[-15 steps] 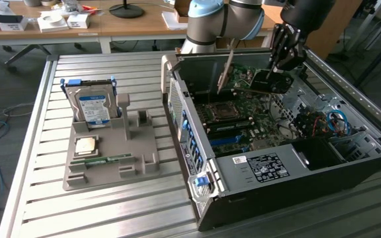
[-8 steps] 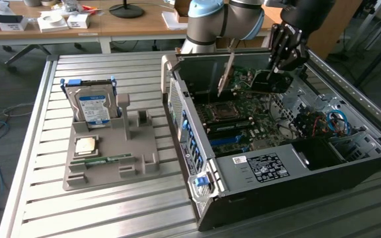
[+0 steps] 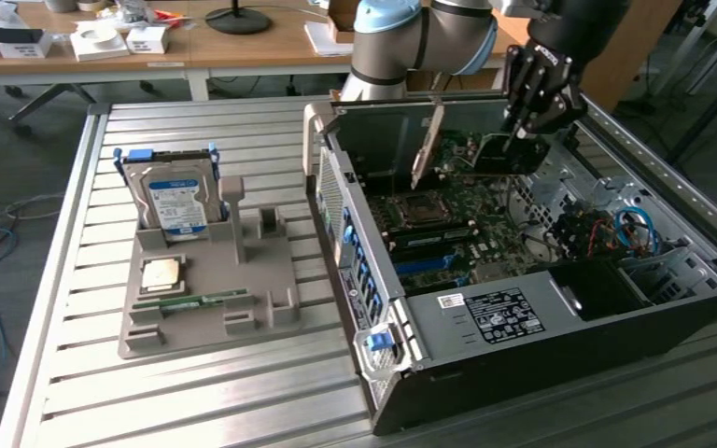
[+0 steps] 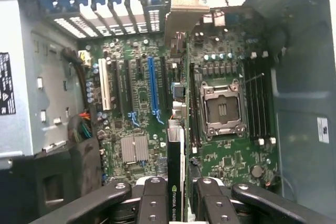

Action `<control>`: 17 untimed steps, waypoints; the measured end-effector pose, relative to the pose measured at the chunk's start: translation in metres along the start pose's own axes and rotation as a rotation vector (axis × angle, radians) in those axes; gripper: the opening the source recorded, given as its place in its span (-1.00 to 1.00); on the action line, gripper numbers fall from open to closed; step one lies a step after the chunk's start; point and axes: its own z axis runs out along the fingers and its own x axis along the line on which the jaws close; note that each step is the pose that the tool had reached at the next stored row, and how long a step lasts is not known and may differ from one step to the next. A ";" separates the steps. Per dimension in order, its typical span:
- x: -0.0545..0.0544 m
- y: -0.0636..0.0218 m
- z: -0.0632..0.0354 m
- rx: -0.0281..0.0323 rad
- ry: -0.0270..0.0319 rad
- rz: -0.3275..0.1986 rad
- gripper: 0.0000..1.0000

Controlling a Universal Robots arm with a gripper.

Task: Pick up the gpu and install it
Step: 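Insert the gpu into the slot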

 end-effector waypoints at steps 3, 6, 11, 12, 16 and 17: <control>0.000 0.0000 0.0002 -0.0006 0.0022 -0.040 -0.48; 0.000 0.0000 0.0004 -0.0012 0.0045 -0.079 -0.48; 0.000 -0.0001 0.0008 -0.0021 0.0082 -0.145 -0.48; 0.000 -0.0001 0.0009 -0.0023 0.0089 -0.157 -0.48; 0.000 -0.0001 0.0013 -0.0029 0.0117 -0.207 -0.48; 0.000 -0.0001 0.0014 -0.0032 0.0124 -0.220 -0.48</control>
